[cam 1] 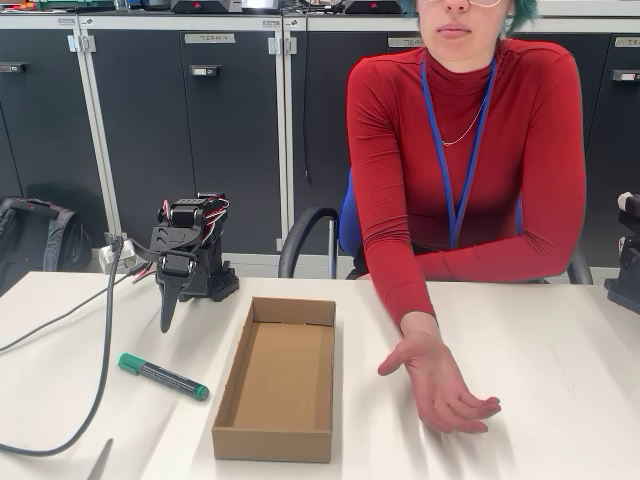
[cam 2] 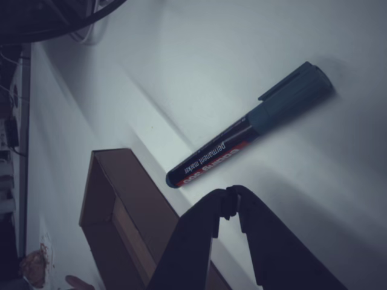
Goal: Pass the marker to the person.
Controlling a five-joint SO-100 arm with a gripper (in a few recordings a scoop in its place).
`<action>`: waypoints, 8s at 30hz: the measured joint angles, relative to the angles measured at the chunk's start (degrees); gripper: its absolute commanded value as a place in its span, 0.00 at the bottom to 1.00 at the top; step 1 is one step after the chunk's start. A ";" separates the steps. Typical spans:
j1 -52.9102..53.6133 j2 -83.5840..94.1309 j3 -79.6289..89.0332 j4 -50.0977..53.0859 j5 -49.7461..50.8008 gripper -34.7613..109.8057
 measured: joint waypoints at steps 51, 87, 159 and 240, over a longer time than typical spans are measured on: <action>-13.45 -41.48 -83.06 50.19 -9.23 0.21; -0.62 -66.88 -79.80 35.60 -52.65 0.24; -5.62 -94.57 -75.41 17.84 10.99 0.42; 5.36 -112.32 -96.15 39.29 20.04 0.42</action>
